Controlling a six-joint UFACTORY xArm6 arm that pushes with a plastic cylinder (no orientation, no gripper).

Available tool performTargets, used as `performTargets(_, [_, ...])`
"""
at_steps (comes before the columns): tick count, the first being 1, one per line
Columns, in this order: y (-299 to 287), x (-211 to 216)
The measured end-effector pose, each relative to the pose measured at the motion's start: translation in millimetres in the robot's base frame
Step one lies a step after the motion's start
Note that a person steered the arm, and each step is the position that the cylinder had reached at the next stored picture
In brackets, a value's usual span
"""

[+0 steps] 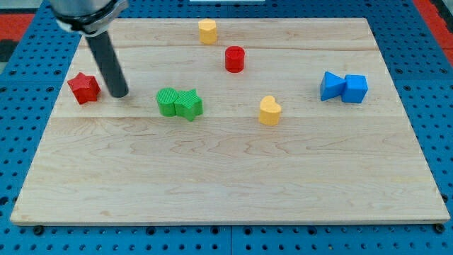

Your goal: Place the red circle above the green star

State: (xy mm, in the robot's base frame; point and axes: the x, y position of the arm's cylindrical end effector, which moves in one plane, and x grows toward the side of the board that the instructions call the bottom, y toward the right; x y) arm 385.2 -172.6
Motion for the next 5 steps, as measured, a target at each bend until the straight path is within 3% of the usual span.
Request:
performTargets(2, [92.6, -90.4])
performTargets(5, [220.4, -95.8])
